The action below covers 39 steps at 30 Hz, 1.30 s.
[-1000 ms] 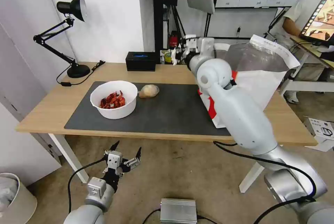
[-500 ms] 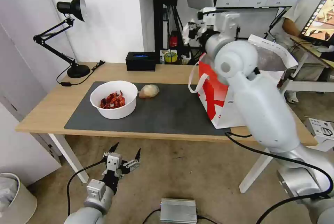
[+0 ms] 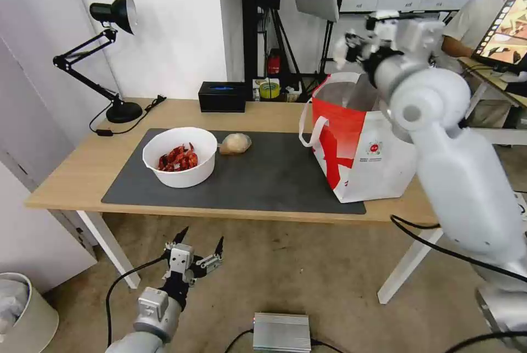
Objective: Pick up the trash from the table and place it into the takeout bag.
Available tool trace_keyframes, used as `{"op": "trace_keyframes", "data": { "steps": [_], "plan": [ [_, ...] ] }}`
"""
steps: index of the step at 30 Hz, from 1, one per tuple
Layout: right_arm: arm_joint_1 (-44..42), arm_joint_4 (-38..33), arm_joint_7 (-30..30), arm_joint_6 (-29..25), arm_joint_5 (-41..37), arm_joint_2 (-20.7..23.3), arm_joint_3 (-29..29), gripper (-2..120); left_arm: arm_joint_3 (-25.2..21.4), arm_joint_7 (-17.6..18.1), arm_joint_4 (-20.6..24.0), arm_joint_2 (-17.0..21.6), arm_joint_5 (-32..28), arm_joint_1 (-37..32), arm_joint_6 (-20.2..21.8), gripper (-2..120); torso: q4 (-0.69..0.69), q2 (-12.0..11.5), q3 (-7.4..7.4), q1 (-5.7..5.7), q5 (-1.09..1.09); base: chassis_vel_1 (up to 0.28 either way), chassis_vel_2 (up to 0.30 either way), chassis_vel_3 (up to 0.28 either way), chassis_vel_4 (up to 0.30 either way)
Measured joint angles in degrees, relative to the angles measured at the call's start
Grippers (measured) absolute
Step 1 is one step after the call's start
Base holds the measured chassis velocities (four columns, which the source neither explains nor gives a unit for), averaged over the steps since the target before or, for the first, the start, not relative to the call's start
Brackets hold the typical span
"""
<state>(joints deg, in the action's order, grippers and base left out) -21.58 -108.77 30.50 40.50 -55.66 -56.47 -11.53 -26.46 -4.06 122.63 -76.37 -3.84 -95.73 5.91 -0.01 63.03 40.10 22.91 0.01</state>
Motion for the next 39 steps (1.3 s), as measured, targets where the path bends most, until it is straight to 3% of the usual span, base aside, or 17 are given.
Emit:
{"op": "trace_keyframes", "data": {
  "steps": [12, 14, 19, 22, 25, 39],
  "plan": [
    [-6.63, -2.64, 5.49, 0.86, -4.58, 1.02, -3.85, 2, 0.75, 0.0, -0.21, 0.27, 0.42, 0.35, 0.0, 100, 0.01, 0.0, 0.0, 0.0, -0.01, 0.0, 0.0, 0.0, 0.0],
    [-7.37, -3.12, 6.03, 0.85, -5.22, 1.08, -4.37, 12, 0.74, -0.01, -0.19, 0.28, 0.46, 0.32, 0.0, 100, 0.01, 0.0, 0.0, 0.0, -0.01, 0.0, 0.0, 0.0, 0.0],
    [-8.02, -3.42, 6.3, 0.85, -5.62, 1.18, -4.9, 24, 0.73, 0.0, -0.15, 0.24, 0.55, 0.3, 0.0, 100, 0.01, 0.0, 0.0, 0.0, -0.01, 0.0, 0.0, 0.0, 0.0],
    [-8.47, -3.8, 6.19, 0.86, -5.75, 1.33, -5.15, 41, 0.78, 0.0, -0.14, 0.1, 0.68, 0.29, 0.0, 100, 0.01, 0.0, 0.0, 0.0, -0.01, 0.0, 0.0, 0.0, 0.0],
    [-8.61, -4.04, 5.71, 0.84, -5.83, 1.46, -5.27, 49, 0.8, 0.0, -0.07, -0.04, 0.74, 0.28, 0.0, 100, 0.01, 0.0, 0.0, 0.0, -0.01, 0.0, 0.0, 0.0, 0.0],
    [-13.58, -11.32, -5.81, -6.33, -4.06, 3.15, -4.73, 97, 0.51, 0.0, 1.3, -0.2, 0.95, -0.32, 0.04, 100, 0.03, 0.0, 0.0, 0.0, -0.02, 0.0, 0.0, 0.0, 0.0]
  ]
}}
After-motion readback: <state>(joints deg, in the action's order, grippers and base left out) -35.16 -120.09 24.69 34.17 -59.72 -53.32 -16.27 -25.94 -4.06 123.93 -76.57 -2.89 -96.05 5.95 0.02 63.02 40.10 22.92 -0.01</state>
